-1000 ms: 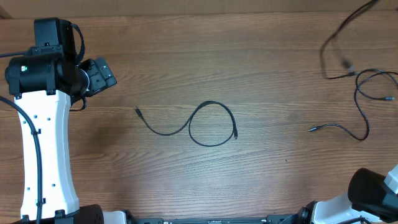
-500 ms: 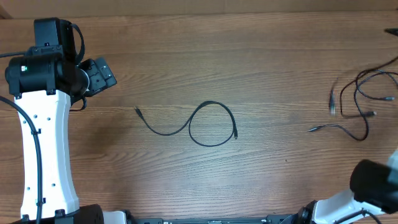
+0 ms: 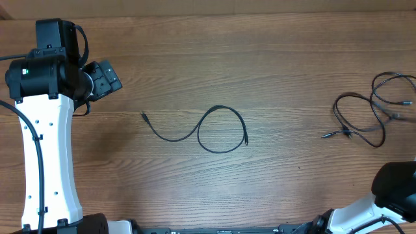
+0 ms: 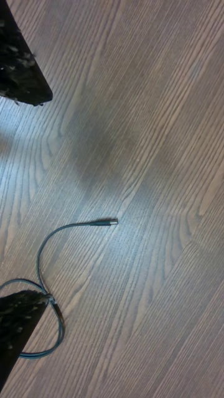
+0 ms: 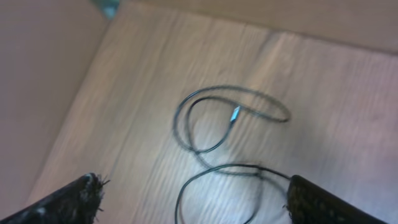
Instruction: Untangle cables
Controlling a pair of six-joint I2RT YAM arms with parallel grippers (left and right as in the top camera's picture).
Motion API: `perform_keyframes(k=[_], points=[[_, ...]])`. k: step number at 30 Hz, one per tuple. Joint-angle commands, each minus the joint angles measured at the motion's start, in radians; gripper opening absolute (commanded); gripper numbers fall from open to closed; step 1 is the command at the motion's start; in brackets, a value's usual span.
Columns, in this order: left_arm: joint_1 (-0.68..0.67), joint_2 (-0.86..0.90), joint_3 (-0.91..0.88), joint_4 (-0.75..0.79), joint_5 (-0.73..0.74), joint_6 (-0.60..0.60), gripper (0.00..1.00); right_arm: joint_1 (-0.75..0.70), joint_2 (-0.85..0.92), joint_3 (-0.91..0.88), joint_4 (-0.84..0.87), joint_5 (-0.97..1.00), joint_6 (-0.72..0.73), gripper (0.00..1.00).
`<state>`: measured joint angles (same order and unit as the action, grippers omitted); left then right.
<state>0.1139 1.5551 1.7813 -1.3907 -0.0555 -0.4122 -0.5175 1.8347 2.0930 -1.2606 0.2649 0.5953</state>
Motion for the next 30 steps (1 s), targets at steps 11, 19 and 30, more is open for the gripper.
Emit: perform_keyframes(k=[11, 19, 30], points=[[-0.007, -0.013, 0.017, 0.011, 0.047, 0.073, 0.96, 0.106, -0.016, 0.000, -0.049, -0.678, -0.368, 1.00], [-0.032, -0.013, 0.017, 0.015, 0.048, 0.103, 0.96, 0.300, -0.015, 0.000, -0.250, -0.690, -0.533, 1.00], [-0.032, -0.013, 0.017, 0.015, 0.048, 0.103, 0.97, 0.657, -0.009, -0.159, -0.209, -0.544, -0.545, 1.00]])
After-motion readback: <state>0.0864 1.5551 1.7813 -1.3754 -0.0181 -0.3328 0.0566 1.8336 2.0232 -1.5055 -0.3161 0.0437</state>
